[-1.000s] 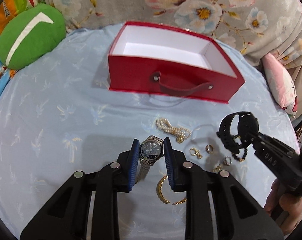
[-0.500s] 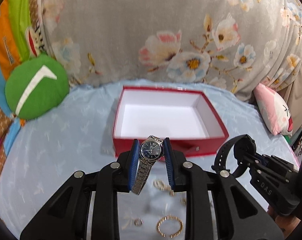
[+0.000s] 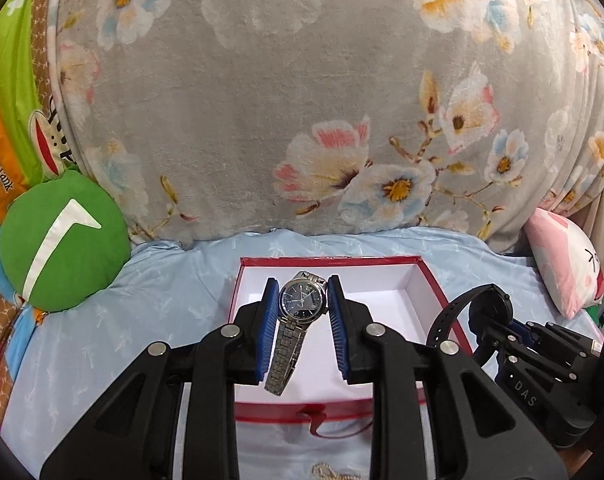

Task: Organize jewelry
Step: 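Carry both watches into the red box and open both tools, then grasp the bead bracelet with the right tool while the left tool grasps the pearl necklace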

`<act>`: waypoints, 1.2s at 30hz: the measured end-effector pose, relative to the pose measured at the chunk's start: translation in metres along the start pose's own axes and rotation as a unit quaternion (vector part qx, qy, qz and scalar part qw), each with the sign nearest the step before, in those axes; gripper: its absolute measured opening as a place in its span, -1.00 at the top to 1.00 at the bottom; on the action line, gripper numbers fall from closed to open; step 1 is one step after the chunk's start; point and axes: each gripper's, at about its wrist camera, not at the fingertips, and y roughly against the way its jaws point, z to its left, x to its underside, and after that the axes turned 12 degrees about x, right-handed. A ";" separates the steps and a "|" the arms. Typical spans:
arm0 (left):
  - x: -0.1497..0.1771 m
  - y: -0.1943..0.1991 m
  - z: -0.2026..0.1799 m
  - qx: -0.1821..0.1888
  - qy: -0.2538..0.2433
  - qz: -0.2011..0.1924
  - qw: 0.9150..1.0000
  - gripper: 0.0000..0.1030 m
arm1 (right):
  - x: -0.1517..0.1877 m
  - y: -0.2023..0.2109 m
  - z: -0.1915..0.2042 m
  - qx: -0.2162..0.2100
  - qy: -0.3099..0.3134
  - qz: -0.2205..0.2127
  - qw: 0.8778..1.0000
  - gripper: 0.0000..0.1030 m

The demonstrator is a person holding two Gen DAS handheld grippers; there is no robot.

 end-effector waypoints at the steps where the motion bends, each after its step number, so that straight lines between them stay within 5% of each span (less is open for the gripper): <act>1: -0.001 -0.007 0.002 0.000 -0.001 0.002 1.000 0.54 | -0.002 -0.009 0.000 0.003 0.001 0.004 1.000 0.74; 18: 0.028 -0.117 0.026 -0.010 0.021 0.080 0.997 0.53 | 0.010 -0.109 0.004 0.026 -0.002 0.073 0.997 0.73; 22: 0.037 -0.128 0.025 -0.019 0.017 0.086 0.996 0.52 | 0.015 -0.117 0.004 0.029 -0.006 0.076 0.997 0.57; 26: 0.038 -0.129 0.027 -0.038 0.020 0.083 0.996 -0.05 | 0.015 -0.112 0.002 0.039 -0.011 0.062 0.997 0.22; 36: 0.036 -0.100 0.027 -0.065 0.023 0.078 0.995 -0.36 | 0.014 -0.068 -0.005 0.048 -0.016 0.025 0.998 -0.19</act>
